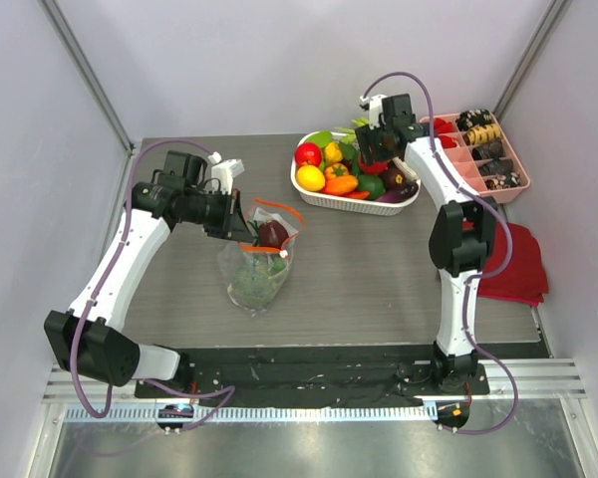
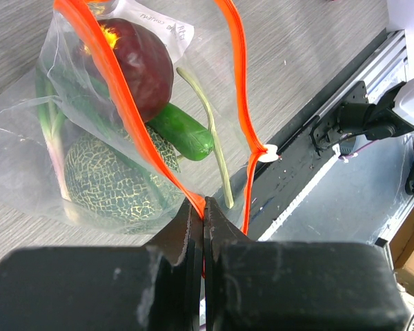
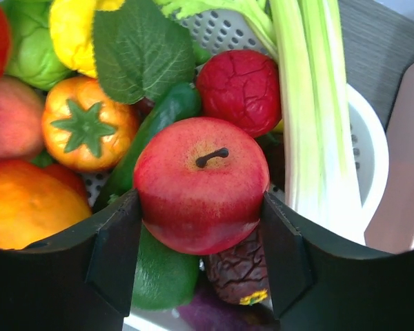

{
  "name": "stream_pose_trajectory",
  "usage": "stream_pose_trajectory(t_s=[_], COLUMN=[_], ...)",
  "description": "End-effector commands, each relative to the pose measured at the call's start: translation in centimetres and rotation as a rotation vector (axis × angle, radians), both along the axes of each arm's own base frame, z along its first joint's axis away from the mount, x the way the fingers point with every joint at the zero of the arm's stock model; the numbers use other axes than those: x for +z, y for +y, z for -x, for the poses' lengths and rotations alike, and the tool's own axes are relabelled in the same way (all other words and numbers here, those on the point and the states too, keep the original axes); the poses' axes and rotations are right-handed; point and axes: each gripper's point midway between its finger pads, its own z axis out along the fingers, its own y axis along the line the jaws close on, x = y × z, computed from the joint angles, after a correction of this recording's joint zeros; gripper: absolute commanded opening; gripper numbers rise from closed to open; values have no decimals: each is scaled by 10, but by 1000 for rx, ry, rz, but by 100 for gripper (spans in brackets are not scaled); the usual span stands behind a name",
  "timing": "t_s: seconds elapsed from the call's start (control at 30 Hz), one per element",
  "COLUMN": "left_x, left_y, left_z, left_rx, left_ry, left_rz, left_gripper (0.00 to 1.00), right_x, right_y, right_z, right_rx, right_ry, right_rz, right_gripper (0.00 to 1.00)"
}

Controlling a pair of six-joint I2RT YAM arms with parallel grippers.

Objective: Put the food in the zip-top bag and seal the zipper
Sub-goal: Pick up the fake fruit from the bin, then place the fake fruit in the zipper food storage bag.

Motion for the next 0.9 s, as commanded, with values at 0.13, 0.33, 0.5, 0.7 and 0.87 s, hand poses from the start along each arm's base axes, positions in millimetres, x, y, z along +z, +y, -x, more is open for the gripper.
stream_pose_trajectory(t_s=[0.13, 0.33, 0.5, 0.7, 0.87], left_x=[14, 15, 22, 25, 25], left_y=[-8, -11, -14, -16, -16], left_z=[-6, -7, -8, -6, -3], left_rx=[-4, -6, -14, -20, -23], left_ry=[-40, -35, -74, -98, -101], left_rz=[65, 84, 118, 141, 144], left_gripper=[0, 0, 0, 0, 0], right_x=[146, 191, 182, 145, 116], right_y=[63, 127, 183, 220, 252], right_z=[67, 145, 215, 245, 277], right_rx=[196, 418, 613, 686, 770], right_ry=[-114, -30, 92, 211, 290], right_rz=[-396, -675, -751, -726, -685], right_gripper=[43, 36, 35, 34, 33])
